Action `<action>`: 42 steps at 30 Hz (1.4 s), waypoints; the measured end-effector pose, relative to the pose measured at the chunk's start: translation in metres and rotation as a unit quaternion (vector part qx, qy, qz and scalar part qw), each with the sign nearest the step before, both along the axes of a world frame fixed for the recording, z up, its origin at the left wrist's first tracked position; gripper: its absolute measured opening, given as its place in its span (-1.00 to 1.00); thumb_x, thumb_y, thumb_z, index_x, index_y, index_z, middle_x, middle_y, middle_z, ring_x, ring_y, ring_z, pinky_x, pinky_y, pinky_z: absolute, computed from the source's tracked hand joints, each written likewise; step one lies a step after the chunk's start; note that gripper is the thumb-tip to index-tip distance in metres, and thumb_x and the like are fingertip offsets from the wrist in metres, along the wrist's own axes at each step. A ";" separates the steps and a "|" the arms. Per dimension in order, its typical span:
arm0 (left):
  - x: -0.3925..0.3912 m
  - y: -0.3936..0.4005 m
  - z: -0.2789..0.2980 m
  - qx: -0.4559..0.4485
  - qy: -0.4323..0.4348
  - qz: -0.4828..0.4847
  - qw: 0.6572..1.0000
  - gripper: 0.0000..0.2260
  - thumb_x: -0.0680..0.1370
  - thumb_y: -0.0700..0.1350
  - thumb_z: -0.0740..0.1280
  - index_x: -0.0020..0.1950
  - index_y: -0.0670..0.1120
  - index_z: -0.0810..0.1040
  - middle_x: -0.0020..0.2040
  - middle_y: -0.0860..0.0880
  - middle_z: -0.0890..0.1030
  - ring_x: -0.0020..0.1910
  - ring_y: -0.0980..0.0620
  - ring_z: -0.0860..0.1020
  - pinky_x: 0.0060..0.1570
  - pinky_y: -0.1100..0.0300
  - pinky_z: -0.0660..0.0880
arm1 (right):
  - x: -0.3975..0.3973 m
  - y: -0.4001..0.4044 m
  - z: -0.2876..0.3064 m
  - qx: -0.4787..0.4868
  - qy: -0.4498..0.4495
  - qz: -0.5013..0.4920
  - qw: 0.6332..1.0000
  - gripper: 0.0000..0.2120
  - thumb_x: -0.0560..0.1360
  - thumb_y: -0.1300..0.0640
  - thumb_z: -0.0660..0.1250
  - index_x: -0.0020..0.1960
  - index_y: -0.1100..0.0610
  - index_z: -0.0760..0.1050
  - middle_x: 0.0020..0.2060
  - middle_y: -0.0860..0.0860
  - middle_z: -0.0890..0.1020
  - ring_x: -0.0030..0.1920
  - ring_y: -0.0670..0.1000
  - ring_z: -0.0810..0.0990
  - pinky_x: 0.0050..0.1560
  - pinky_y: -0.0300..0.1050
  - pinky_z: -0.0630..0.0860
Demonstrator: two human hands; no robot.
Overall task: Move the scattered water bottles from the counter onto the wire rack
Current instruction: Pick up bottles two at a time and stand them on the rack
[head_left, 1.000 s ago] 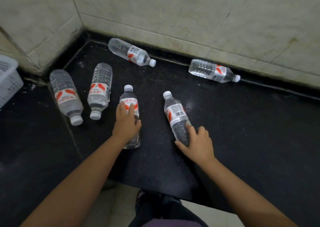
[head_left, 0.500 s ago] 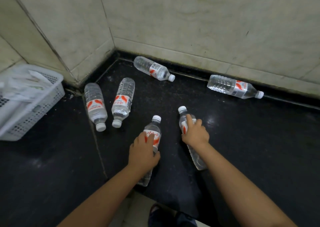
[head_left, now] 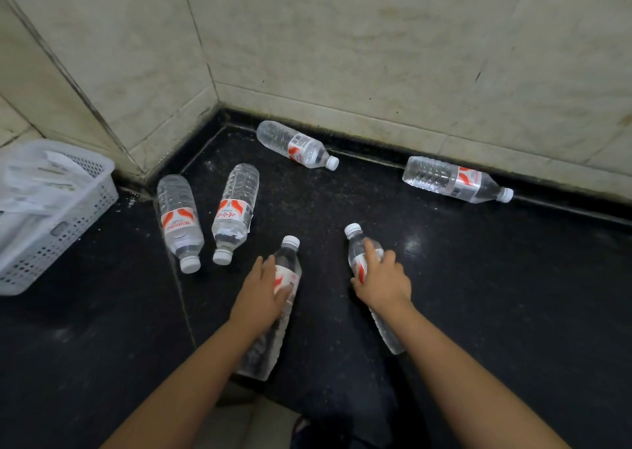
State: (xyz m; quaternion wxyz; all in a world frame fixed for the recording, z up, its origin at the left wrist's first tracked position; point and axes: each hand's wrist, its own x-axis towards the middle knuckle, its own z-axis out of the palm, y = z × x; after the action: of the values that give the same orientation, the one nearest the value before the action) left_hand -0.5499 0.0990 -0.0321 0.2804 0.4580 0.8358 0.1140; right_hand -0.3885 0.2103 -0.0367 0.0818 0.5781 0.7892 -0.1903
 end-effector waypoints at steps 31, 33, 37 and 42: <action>0.136 0.068 0.053 0.041 0.177 -0.149 0.972 -0.32 0.58 0.05 0.17 0.51 -0.17 -0.15 0.44 -0.26 0.12 0.30 -0.20 0.33 0.20 -0.02 0.41 | 0.105 0.000 0.067 0.089 0.137 -0.102 0.981 -0.27 0.48 -0.02 0.30 0.49 -0.01 -0.07 0.25 0.25 0.30 0.21 0.26 0.40 0.13 0.08 0.44; 0.176 0.078 0.069 0.075 0.167 -0.187 0.965 -0.33 0.59 0.04 0.16 0.51 -0.18 -0.16 0.44 -0.27 0.11 0.31 -0.23 0.31 0.22 -0.04 0.39 | 0.146 -0.002 0.081 0.105 0.165 -0.135 0.971 -0.26 0.47 0.01 0.31 0.48 -0.01 -0.06 0.24 0.24 0.31 0.19 0.26 0.41 0.12 0.07 0.45; 0.273 0.088 0.094 0.131 0.146 -0.259 0.946 -0.33 0.59 0.04 0.14 0.51 -0.20 -0.16 0.43 -0.28 0.10 0.31 -0.27 0.29 0.22 -0.08 0.37 | 0.244 -0.014 0.102 0.139 0.185 -0.190 0.954 -0.26 0.47 0.02 0.29 0.49 -0.02 -0.09 0.24 0.22 0.29 0.18 0.26 0.42 0.10 0.05 0.44; 0.426 0.084 0.119 0.188 0.109 -0.326 0.920 -0.35 0.59 0.04 0.13 0.51 -0.20 -0.14 0.43 -0.29 0.11 0.31 -0.29 0.28 0.23 -0.09 0.35 | 0.397 -0.047 0.129 0.200 0.206 -0.270 0.919 -0.22 0.48 0.00 0.29 0.50 0.00 -0.14 0.25 0.21 0.28 0.17 0.22 0.43 0.12 0.00 0.42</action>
State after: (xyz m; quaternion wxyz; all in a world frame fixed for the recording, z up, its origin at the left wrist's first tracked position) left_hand -0.1243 0.1829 0.0870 0.1184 0.7589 0.6289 0.1205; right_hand 0.0086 0.1630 0.0926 -0.2541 0.7218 0.6240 -0.1584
